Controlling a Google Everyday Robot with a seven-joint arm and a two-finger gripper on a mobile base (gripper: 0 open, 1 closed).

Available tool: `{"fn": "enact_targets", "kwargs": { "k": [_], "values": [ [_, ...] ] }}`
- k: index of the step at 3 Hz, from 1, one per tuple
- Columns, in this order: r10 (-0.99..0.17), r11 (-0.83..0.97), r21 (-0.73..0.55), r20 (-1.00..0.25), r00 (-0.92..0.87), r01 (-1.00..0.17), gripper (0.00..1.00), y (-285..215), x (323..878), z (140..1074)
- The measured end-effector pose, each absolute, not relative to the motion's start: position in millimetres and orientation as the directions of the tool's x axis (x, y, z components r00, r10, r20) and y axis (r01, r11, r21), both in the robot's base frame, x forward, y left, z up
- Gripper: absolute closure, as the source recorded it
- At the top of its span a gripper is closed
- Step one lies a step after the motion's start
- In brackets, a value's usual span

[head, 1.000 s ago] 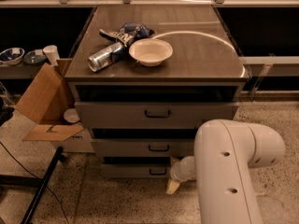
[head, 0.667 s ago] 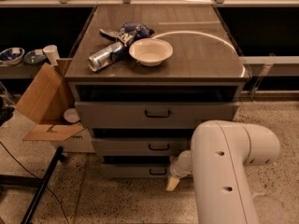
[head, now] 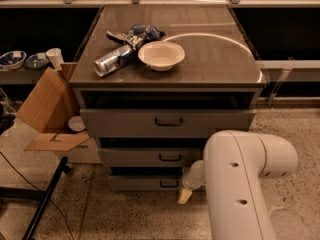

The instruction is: Open bottom drawer

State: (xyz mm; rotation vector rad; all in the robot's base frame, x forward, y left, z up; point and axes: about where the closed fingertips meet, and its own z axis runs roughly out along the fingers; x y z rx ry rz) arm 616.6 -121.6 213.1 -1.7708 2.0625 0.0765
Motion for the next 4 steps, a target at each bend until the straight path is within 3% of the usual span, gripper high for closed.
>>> {"fn": "enact_targets", "kwargs": {
  "k": [4],
  "values": [
    [-0.936, 0.176, -0.061, -0.321, -0.147, -0.983, 0.00, -130, 606, 167]
  ]
}}
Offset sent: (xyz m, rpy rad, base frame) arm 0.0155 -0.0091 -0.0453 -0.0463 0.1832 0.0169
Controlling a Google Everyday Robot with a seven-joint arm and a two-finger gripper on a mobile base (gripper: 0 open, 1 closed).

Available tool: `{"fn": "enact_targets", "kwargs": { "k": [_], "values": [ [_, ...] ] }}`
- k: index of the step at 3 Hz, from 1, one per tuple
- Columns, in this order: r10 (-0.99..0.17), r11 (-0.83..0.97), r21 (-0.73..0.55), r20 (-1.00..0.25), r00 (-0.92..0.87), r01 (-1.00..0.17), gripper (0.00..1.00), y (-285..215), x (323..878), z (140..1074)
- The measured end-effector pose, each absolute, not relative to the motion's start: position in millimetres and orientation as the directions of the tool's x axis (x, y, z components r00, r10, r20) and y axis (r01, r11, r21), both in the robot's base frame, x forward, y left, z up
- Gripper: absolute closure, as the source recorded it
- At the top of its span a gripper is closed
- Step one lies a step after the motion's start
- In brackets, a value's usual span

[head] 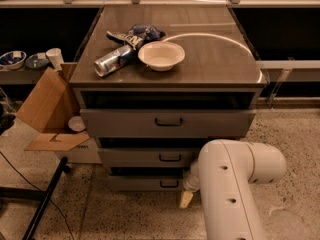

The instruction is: Open bottom drawer

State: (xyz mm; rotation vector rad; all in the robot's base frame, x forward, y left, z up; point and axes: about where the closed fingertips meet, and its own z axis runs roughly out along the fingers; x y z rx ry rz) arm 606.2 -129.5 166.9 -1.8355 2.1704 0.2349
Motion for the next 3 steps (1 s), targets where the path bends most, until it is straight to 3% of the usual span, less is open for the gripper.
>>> {"fn": "enact_targets", "kwargs": {
  "k": [3],
  "values": [
    [-0.942, 0.155, 0.039, -0.297, -0.160, -0.987, 0.00, -139, 575, 158]
  ]
}}
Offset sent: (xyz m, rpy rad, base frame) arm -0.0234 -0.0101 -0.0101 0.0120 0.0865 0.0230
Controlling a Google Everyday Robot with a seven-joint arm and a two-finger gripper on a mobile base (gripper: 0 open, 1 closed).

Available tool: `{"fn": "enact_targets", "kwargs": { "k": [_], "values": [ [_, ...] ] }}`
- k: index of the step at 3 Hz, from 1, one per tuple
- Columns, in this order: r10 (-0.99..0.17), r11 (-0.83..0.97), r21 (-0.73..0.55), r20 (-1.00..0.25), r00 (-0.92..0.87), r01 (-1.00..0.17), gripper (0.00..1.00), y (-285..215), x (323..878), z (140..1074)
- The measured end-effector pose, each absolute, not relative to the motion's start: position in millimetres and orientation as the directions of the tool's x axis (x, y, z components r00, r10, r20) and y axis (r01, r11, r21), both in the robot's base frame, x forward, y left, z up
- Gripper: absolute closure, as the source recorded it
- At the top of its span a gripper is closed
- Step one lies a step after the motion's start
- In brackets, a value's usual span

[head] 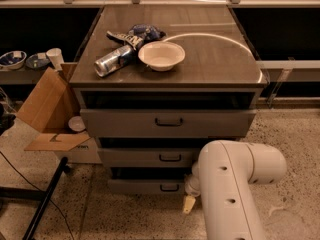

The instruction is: Open bottom drawer

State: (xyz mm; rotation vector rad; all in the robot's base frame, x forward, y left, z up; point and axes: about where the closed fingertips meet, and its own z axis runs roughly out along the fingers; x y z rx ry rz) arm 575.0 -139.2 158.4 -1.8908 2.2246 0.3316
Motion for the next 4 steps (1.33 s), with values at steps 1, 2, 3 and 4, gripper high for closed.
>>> {"fn": "enact_targets", "kwargs": {
  "k": [1, 2, 3, 4],
  "values": [
    [-0.942, 0.155, 0.039, -0.297, -0.160, -0.987, 0.00, -139, 575, 160],
    [-0.946, 0.158, 0.081, -0.273, -0.174, -0.984, 0.00, -141, 552, 161],
    [-0.948, 0.165, 0.116, -0.256, -0.190, -0.980, 0.00, -144, 529, 162],
    [-0.948, 0.165, 0.116, -0.256, -0.190, -0.980, 0.00, -144, 529, 164]
  ]
}}
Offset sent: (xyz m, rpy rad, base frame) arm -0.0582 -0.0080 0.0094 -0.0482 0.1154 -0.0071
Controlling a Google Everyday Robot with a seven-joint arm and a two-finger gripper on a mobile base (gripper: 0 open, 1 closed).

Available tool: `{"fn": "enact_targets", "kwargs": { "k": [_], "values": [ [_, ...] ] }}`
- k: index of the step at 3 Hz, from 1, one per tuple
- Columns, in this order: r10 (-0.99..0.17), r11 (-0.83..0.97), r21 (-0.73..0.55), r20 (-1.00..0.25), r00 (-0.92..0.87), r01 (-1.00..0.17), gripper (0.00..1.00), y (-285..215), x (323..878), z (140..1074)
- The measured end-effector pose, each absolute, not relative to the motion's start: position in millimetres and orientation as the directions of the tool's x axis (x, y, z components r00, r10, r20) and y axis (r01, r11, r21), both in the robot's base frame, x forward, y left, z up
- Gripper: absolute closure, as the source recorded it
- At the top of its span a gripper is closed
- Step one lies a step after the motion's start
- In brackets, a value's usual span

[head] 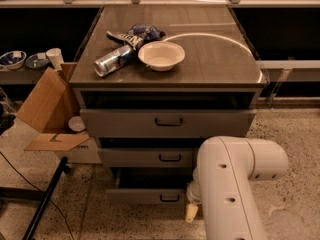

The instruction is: Open bottom drawer

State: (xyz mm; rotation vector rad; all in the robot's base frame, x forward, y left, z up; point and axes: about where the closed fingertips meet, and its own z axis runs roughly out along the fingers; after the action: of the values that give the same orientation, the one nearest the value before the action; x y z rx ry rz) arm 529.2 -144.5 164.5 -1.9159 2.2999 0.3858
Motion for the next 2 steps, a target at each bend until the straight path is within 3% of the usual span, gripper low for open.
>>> {"fn": "enact_targets", "kwargs": {
  "k": [2],
  "values": [
    [-0.951, 0.165, 0.162, -0.235, -0.201, -0.973, 0.00, -151.4, 498.1, 162.3]
  ]
}}
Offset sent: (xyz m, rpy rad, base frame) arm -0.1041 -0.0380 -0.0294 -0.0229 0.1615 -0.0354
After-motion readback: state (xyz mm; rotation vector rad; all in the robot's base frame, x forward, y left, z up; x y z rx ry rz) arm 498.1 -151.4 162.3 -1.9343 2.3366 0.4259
